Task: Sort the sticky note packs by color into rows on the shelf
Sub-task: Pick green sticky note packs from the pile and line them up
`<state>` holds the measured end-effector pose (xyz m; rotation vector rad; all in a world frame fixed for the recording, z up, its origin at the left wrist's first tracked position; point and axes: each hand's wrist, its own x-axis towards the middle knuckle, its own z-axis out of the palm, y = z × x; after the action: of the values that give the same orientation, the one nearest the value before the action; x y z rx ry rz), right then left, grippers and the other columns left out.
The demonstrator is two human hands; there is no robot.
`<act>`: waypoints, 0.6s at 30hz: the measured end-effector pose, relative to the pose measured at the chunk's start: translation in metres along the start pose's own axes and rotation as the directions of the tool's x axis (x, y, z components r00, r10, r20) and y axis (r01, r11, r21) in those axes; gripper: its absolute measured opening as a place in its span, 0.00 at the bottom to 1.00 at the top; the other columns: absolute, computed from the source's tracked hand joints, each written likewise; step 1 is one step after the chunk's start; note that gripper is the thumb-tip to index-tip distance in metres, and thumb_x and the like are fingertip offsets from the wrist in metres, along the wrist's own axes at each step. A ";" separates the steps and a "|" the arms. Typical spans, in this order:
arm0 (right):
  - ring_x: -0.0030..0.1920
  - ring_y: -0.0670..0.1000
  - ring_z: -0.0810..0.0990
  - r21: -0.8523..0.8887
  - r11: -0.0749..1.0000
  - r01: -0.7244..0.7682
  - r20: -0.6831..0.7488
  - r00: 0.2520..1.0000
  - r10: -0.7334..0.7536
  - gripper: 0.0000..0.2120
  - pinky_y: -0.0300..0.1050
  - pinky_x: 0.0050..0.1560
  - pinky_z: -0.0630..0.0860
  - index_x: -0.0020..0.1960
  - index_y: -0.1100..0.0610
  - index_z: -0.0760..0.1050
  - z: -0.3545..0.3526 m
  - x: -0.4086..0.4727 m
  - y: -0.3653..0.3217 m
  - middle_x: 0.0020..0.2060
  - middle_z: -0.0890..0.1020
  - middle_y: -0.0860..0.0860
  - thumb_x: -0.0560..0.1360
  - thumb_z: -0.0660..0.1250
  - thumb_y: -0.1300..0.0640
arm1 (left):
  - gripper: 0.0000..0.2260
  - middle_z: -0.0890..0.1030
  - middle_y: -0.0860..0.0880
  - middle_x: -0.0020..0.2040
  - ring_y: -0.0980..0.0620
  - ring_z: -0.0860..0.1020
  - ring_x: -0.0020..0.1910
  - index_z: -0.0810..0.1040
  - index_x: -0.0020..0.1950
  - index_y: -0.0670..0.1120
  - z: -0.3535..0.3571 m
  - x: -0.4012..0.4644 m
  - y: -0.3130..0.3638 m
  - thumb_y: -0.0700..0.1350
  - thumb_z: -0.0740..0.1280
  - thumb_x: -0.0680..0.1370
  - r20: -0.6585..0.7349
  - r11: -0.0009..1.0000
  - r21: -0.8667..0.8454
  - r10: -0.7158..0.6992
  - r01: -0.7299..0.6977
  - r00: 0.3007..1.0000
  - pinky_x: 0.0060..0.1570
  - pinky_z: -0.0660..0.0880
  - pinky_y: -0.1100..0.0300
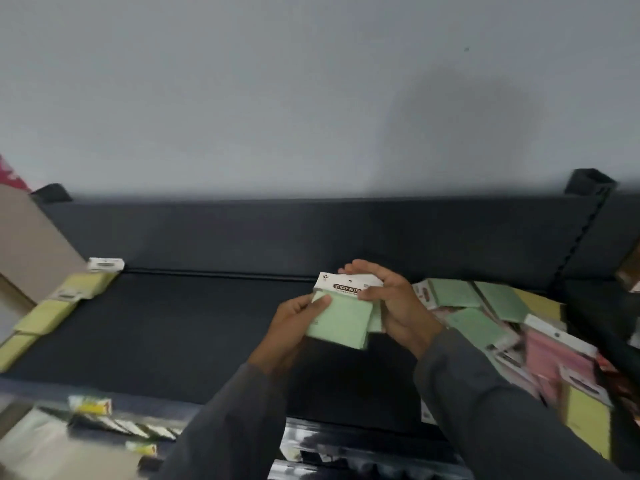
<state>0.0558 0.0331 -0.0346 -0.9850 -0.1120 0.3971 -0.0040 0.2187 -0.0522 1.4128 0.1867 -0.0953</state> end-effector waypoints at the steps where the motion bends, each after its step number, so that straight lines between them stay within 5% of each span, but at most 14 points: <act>1: 0.62 0.58 0.81 0.006 1.000 -0.011 0.021 1.000 0.011 0.26 0.50 0.60 0.80 0.63 0.66 0.75 0.016 0.005 0.010 0.59 0.82 0.62 0.69 0.59 0.82 | 0.11 0.86 0.39 0.54 0.49 0.83 0.47 0.84 0.59 0.40 -0.017 -0.003 0.003 0.44 0.69 0.80 -0.020 1.000 0.022 0.014 -0.014 1.000 0.44 0.80 0.61; 5: 0.61 0.60 0.82 0.025 0.999 -0.029 0.078 0.997 0.027 0.26 0.55 0.63 0.77 0.64 0.65 0.75 0.084 0.026 0.054 0.59 0.82 0.62 0.70 0.57 0.81 | 0.11 0.86 0.44 0.56 0.51 0.83 0.49 0.80 0.62 0.42 -0.094 -0.018 0.008 0.42 0.68 0.81 -0.034 0.997 0.014 0.083 -0.082 0.996 0.46 0.80 0.61; 10: 0.56 0.62 0.82 0.050 0.995 -0.081 0.040 0.996 0.079 0.22 0.57 0.58 0.78 0.67 0.61 0.75 0.183 0.054 0.119 0.60 0.82 0.63 0.73 0.70 0.68 | 0.07 0.85 0.47 0.55 0.52 0.83 0.49 0.76 0.60 0.44 -0.203 -0.033 0.016 0.43 0.66 0.83 -0.162 0.965 0.122 0.249 -0.231 0.955 0.42 0.81 0.59; 14: 0.57 0.61 0.82 -0.115 0.989 -0.096 0.105 0.989 0.108 0.19 0.56 0.55 0.80 0.65 0.61 0.77 0.261 0.074 0.177 0.60 0.83 0.61 0.74 0.72 0.63 | 0.09 0.83 0.50 0.58 0.56 0.82 0.54 0.73 0.63 0.48 -0.297 -0.037 0.030 0.43 0.65 0.83 -0.236 0.912 0.231 0.390 -0.338 0.890 0.48 0.79 0.62; 18: 0.56 0.59 0.84 -0.242 0.970 0.028 0.031 0.999 -0.021 0.17 0.57 0.57 0.80 0.64 0.60 0.76 0.323 0.101 0.226 0.56 0.85 0.57 0.75 0.71 0.67 | 0.17 0.82 0.53 0.61 0.55 0.82 0.59 0.70 0.71 0.52 -0.378 -0.032 0.039 0.50 0.66 0.83 -0.219 0.897 0.338 0.370 -0.286 0.903 0.55 0.80 0.59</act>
<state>-0.0008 0.4355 -0.0519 -1.2178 -0.2021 0.3808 -0.0555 0.5965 -0.0632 1.7404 0.1645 0.3775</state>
